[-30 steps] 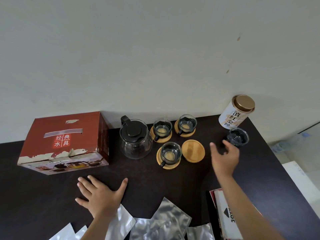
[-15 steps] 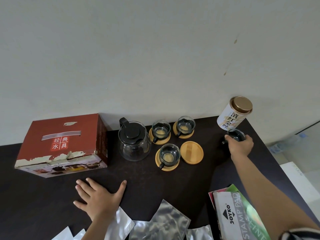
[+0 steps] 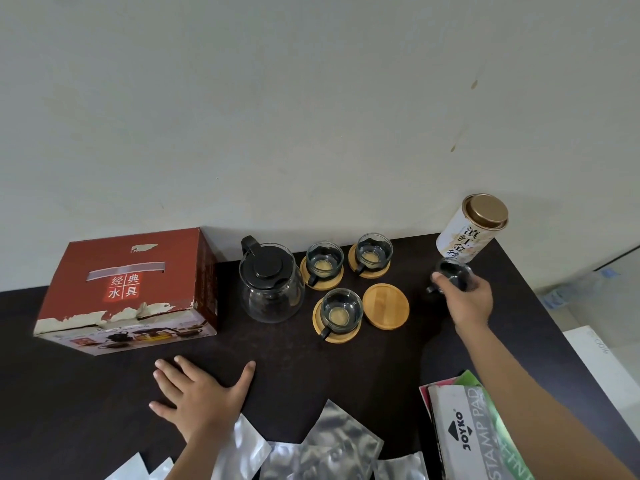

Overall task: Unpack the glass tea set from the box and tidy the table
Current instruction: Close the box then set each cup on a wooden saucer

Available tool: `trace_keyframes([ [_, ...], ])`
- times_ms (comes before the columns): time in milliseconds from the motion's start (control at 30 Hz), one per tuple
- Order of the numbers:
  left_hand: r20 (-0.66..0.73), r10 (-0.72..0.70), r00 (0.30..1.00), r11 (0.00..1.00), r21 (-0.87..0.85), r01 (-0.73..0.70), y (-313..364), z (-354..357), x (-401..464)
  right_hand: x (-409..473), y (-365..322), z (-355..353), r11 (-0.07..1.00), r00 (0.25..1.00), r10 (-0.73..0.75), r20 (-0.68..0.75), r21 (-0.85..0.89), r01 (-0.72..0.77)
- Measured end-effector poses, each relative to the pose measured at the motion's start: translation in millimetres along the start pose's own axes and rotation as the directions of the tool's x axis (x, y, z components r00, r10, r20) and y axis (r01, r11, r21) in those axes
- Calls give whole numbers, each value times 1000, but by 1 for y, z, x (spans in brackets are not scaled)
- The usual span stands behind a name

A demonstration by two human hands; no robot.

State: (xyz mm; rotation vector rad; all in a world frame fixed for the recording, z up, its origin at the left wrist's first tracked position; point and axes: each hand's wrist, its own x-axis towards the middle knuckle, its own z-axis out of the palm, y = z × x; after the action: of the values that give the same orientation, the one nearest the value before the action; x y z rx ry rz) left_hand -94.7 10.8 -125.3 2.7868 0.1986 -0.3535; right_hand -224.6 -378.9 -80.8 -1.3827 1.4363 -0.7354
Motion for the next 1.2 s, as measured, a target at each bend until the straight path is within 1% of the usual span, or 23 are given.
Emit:
trace_keyframes([
  [100,-5,2,1000,1000,6,-2,-1,1,1,-31,5,10,993,980,-109,166,-31,116],
  [167,-4,2,1000,1000,12,-2,-1,2,1,-47,9,17,987,955,-140,263,-43,156],
  [233,0,1,1000,1000,14,-1,-2,2,2,-58,13,24,983,936,-144,322,-59,172],
  [333,3,2,1000,1000,9,-2,-2,3,3,-66,20,32,974,919,-153,364,-102,202],
  [567,-5,17,1000,1000,-18,-17,-7,3,4,-74,21,36,967,906,-160,391,-124,224],
  [733,27,14,1000,1000,-23,-14,-8,2,5,-79,18,33,968,903,-98,419,-171,184],
  [867,73,-5,997,1000,-5,5,-8,-2,6,-96,12,28,966,927,-99,362,-187,176],
  [1033,118,-31,993,993,-114,45,-2,-12,6,-124,9,19,948,932,-164,322,-210,239],
  [1100,74,3,997,979,-205,12,7,-13,-6,-132,6,13,946,932,-184,313,-202,255],
  [1200,-21,161,987,941,-299,-159,29,-10,-34,-137,0,4,950,937,-169,304,-204,237],
])
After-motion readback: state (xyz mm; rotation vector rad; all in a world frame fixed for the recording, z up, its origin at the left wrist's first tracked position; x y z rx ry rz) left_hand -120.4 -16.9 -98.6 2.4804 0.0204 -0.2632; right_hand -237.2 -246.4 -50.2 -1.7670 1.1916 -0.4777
